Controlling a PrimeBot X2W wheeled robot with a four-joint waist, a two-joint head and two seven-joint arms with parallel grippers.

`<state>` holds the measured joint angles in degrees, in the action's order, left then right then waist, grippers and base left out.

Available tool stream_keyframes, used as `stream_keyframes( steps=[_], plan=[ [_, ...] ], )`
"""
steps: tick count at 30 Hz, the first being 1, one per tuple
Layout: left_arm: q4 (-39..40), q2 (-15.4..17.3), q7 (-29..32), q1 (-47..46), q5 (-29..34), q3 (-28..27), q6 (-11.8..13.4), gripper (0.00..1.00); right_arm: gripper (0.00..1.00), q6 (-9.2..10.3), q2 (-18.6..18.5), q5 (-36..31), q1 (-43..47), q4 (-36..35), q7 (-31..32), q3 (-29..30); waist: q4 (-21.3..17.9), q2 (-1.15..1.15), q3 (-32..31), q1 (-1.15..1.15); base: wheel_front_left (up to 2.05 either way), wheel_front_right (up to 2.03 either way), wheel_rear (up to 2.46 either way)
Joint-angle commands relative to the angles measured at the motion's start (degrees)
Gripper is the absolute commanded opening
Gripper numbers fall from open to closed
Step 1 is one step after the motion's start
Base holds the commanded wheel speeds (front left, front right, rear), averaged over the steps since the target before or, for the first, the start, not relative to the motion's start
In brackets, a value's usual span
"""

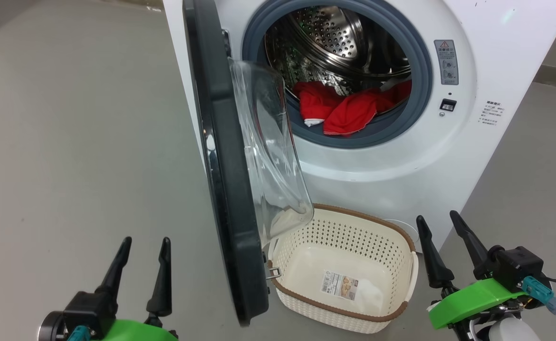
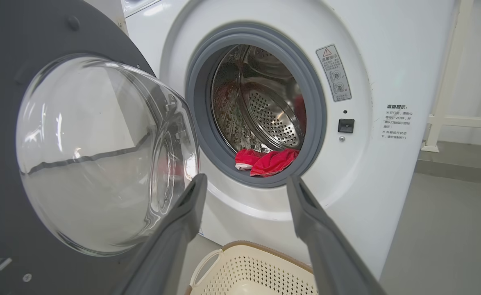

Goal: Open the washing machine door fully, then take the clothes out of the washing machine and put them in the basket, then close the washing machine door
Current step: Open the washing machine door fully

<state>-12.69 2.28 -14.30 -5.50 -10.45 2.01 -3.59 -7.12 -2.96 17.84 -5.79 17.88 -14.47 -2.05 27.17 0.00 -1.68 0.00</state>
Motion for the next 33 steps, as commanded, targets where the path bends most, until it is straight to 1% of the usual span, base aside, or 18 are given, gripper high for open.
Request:
stream_keyframes(
  steps=[1, 13, 14, 15, 19, 25, 28, 33],
  plan=[
    [1.6, 0.6, -0.7, -0.4, 0.8, -2.0, -0.4, 1.00, 1.00, -0.36, 0.1, 0.5, -0.8, -1.3, -0.5, -1.2, 0.0, 0.00, 0.0, 0.00, 0.00, 0.00, 0.00],
    [1.8, 0.6, -0.7, -0.3, 0.9, -2.0, -0.3, 1.00, 1.00, -0.36, 0.1, 1.5, -1.1, -0.6, -0.5, -1.9, -0.2, 0.00, 0.3, 0.00, 0.00, 0.00, 0.00],
    [2.1, 0.6, -0.7, -0.5, 1.1, -2.0, 0.0, 0.22, 1.00, -0.36, 0.1, 1.6, -1.1, -0.5, -0.5, -2.1, -0.3, 0.00, 0.2, 0.00, 0.00, 0.00, 0.00],
    [2.4, 0.6, -0.7, -0.6, 1.1, -2.0, 0.2, 0.00, 1.00, -0.36, 0.1, 1.7, -1.1, -0.5, -0.5, -2.1, -0.3, 0.00, 0.2, 0.00, 0.00, 0.00, 0.00],
    [5.3, 0.6, -0.7, -1.5, 1.7, -2.1, 1.1, 0.00, 1.00, -0.36, 0.1, 2.1, -1.0, -0.5, -0.5, -2.3, -0.3, 0.00, 0.1, 0.00, 0.00, 0.00, 0.00],
    [13.6, 0.6, -0.7, -3.7, 1.3, -1.2, 2.7, 0.00, 1.00, -0.36, 0.1, 2.3, -1.0, -0.4, -0.5, -2.6, -0.4, 0.00, -0.1, 0.00, 0.00, 0.00, 0.00],
    [18.1, 0.6, -0.7, -5.7, 1.3, 0.0, 3.2, 0.00, 1.00, -0.36, 0.1, 2.4, -1.0, -0.3, -0.5, -2.8, -0.5, 0.00, -0.3, 0.00, 0.00, 0.00, 0.00],
    [24.6, 0.6, -0.7, -9.3, 1.5, 3.9, 2.8, 0.00, 1.00, -0.36, 0.1, 2.8, -1.0, 0.0, -0.5, -3.5, -1.0, 0.00, -0.5, 0.00, 0.00, 0.00, 0.00]
  ],
)
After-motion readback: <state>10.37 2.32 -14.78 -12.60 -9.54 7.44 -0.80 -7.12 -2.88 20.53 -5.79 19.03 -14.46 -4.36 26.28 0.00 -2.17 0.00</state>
